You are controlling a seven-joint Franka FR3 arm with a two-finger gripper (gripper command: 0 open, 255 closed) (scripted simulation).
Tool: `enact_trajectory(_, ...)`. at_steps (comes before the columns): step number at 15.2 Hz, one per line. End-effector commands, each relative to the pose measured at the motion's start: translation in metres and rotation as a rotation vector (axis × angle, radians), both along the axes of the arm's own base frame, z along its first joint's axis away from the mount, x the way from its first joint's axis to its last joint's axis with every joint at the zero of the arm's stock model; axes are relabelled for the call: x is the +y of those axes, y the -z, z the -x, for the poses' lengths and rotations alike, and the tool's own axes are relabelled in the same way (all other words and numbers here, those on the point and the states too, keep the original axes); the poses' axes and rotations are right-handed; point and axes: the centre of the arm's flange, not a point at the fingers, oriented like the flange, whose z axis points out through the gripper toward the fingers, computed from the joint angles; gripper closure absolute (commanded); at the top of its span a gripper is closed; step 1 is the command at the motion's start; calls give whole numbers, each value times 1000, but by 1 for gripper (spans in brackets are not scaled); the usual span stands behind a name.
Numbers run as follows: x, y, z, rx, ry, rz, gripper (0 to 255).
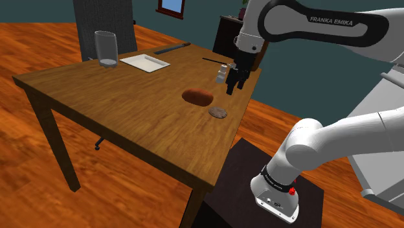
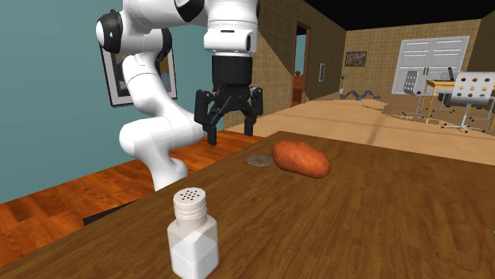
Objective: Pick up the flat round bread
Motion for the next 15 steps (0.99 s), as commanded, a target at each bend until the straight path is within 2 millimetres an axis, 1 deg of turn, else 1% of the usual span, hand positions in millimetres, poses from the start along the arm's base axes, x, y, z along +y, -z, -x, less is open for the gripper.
enact_trajectory(1,0,0,0,0,0,0,0)
enact_trajectory(5,47,14,21,-31,279,2,0)
enact_trajectory(9,97,29,28,-63,558,4,0)
enact_trajectory(10,102,31,28,-65,582,4,0)
enact_trajectory(15,102,57,28,-65,582,4,0)
